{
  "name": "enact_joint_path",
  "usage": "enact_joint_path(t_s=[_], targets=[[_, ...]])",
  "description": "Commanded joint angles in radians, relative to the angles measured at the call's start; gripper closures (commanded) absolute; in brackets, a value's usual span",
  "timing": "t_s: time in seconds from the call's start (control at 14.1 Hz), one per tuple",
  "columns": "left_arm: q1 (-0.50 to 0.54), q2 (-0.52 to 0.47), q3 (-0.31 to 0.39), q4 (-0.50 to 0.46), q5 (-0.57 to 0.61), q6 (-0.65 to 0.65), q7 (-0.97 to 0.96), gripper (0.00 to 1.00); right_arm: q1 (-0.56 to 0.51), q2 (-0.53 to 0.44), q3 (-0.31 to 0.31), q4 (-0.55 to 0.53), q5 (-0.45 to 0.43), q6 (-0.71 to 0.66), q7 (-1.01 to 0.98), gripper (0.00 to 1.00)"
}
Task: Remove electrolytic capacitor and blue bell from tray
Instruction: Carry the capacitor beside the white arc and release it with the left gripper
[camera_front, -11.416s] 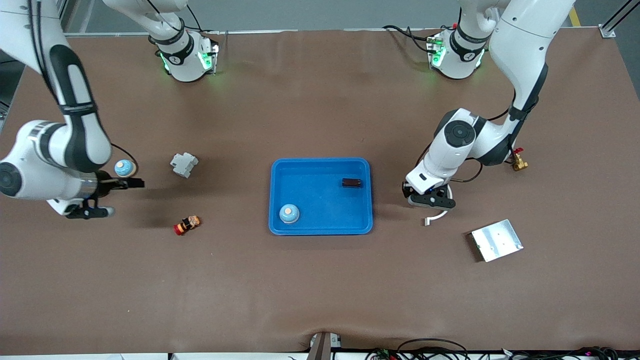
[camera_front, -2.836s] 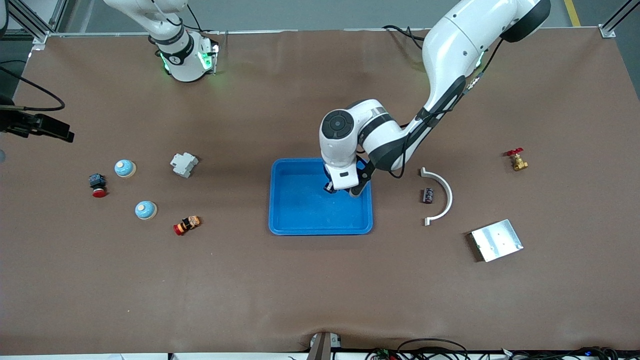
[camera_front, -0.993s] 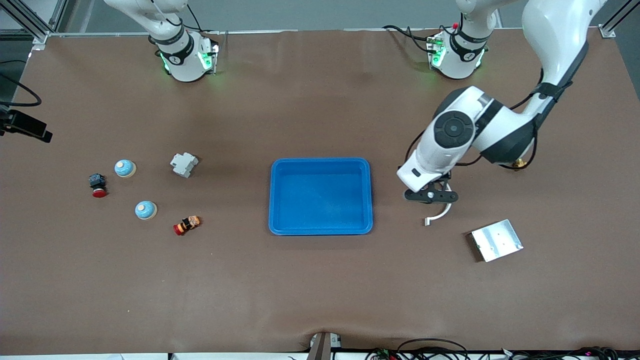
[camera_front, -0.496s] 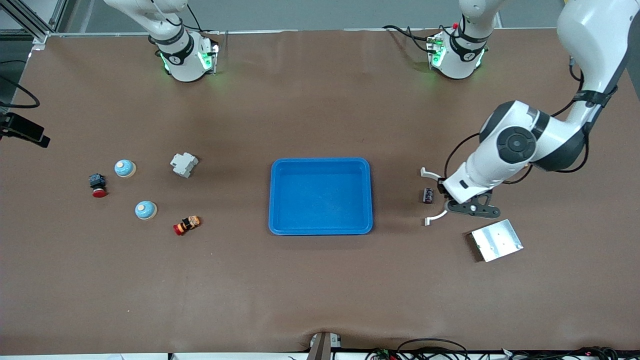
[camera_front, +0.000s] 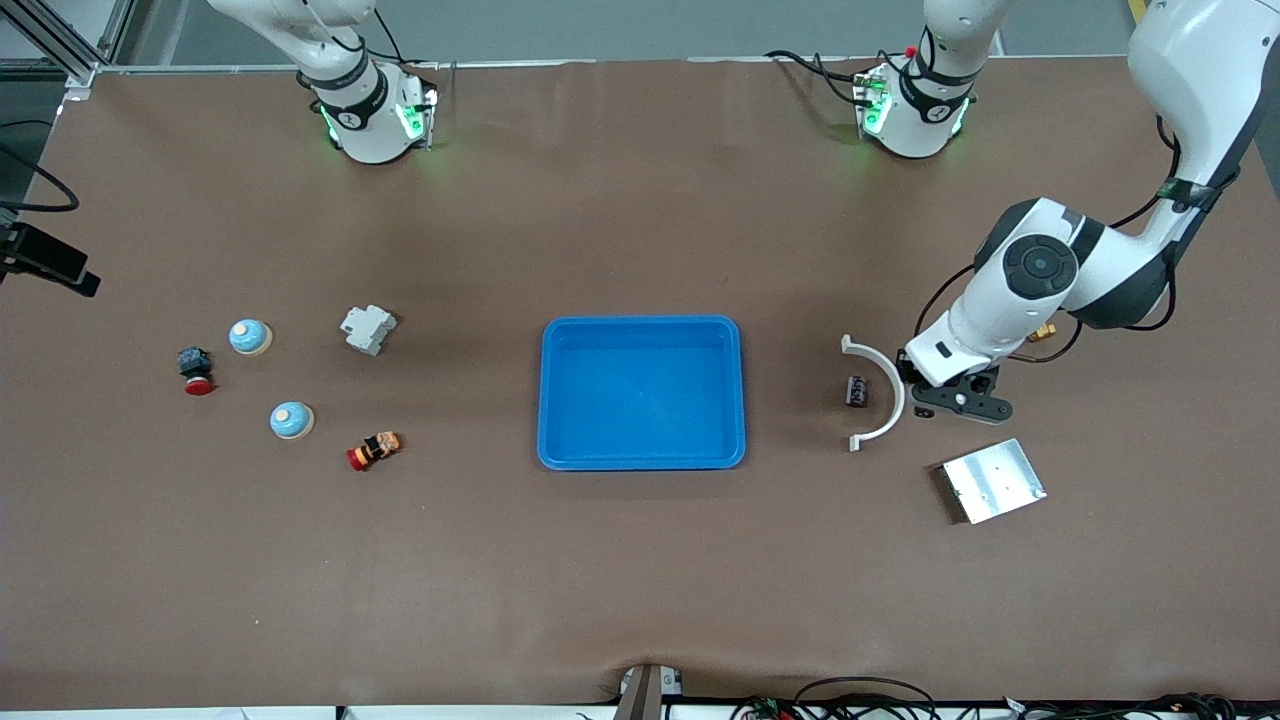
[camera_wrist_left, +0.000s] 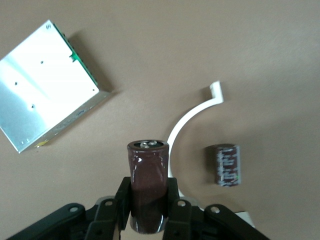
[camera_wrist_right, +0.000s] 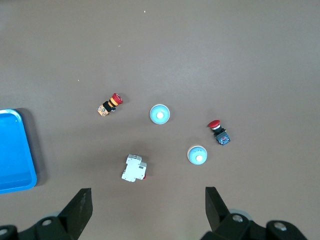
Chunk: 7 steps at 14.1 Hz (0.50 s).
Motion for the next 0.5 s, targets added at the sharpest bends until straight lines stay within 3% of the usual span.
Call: enact_joint_path(t_s=[0.0, 0.28, 0.43], targets=[[0.045, -0.048, -0.019, -0.049, 0.026, 0.037, -0.011, 1.00, 0.001, -0.038, -0.001, -0.043, 0.012, 0.016, -0.009, 0.00], [0.047, -0.031, -0.009, -0.061, 0.026, 0.035, -0.050, 1.00, -0.002, -0.038, -0.003, -0.043, 0.012, 0.011, -0.009, 0.00], [0.048, -0.013, 0.034, -0.065, 0.062, 0.035, -0.051, 1.00, -0.003, -0.038, -0.003, -0.043, 0.012, 0.013, -0.009, 0.00]])
